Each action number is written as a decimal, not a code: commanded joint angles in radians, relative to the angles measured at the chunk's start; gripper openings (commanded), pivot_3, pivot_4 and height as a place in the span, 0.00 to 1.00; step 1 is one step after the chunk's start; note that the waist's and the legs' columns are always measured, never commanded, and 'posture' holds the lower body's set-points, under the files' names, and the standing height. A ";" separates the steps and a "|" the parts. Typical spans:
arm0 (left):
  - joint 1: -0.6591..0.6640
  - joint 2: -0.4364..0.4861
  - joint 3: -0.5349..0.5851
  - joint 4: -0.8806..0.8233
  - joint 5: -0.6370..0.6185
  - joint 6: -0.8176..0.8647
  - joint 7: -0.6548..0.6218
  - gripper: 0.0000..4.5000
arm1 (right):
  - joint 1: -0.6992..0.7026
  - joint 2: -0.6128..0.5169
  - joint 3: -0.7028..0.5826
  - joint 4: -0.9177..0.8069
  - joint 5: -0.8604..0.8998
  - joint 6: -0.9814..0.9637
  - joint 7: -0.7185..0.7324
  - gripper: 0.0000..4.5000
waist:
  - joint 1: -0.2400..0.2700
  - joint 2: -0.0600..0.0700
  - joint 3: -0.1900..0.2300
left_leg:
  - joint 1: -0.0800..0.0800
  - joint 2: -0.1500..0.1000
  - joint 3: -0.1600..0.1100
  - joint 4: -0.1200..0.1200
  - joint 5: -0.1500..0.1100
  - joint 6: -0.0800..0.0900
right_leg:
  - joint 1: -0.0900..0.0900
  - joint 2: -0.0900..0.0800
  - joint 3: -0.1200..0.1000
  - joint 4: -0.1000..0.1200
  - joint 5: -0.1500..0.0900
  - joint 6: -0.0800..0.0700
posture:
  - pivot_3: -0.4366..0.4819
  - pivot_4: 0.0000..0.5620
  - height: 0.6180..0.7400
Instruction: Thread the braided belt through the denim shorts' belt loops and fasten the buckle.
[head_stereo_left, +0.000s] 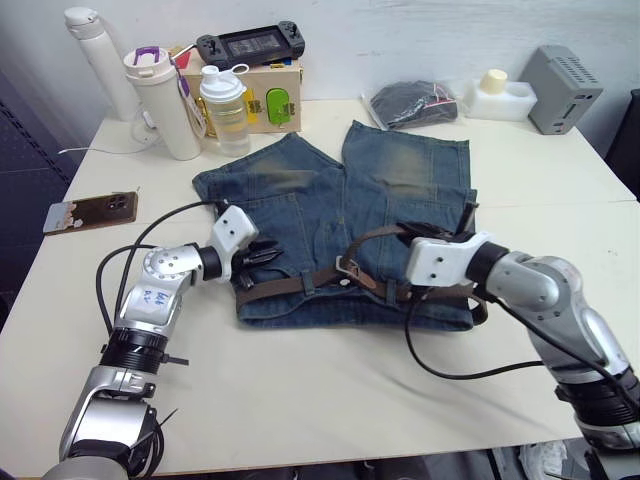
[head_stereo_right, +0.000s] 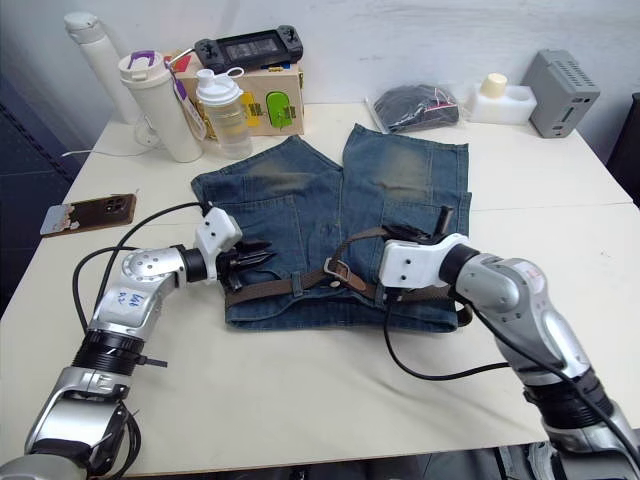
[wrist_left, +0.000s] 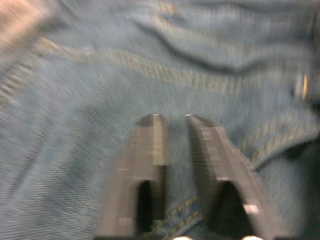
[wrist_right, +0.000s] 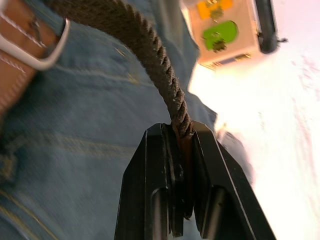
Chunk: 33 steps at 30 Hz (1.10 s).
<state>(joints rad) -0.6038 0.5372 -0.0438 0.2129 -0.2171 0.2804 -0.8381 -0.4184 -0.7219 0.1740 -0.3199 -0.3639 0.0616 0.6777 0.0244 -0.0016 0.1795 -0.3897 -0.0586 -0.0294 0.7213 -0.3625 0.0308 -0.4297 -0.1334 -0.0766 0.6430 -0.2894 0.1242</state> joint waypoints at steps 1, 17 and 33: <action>-0.038 0.004 0.043 -0.161 -0.101 0.058 -0.045 0.70 | -0.044 0.022 -0.005 -0.027 -0.012 0.021 -0.007 0.00 | -0.001 0.000 0.000 | 0.000 0.000 0.000 0.000 0.000 0.000 | 0.000 0.000 0.000 0.000 0.000 0.000 | 0.48 0.27 0.52; -0.035 -0.160 -0.092 -0.230 -0.011 0.007 0.072 0.77 | -0.085 0.067 0.032 -0.019 -0.039 0.051 0.008 0.00 | -0.001 0.000 0.000 | 0.000 0.000 0.000 -0.001 0.000 0.000 | 0.000 0.001 0.000 0.000 0.000 0.000 | 0.48 0.27 0.52; -0.043 -0.237 -0.102 -0.157 0.041 -0.041 0.130 0.01 | -0.077 0.071 0.030 -0.047 -0.036 0.076 0.011 0.00 | -0.002 0.000 0.000 | 0.000 0.000 0.000 0.000 0.000 0.000 | 0.000 0.001 0.000 0.000 0.000 0.000 | 0.48 0.27 0.52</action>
<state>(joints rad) -0.6377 0.3053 -0.1466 0.0600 -0.1852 0.2483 -0.7235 -0.4878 -0.6554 0.2206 -0.3079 -0.4095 0.1533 0.6870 0.0228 -0.0016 0.1795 -0.3893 -0.0584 -0.0290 0.7210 -0.3624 0.0307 -0.4300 -0.1322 -0.0764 0.6431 -0.2894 0.1242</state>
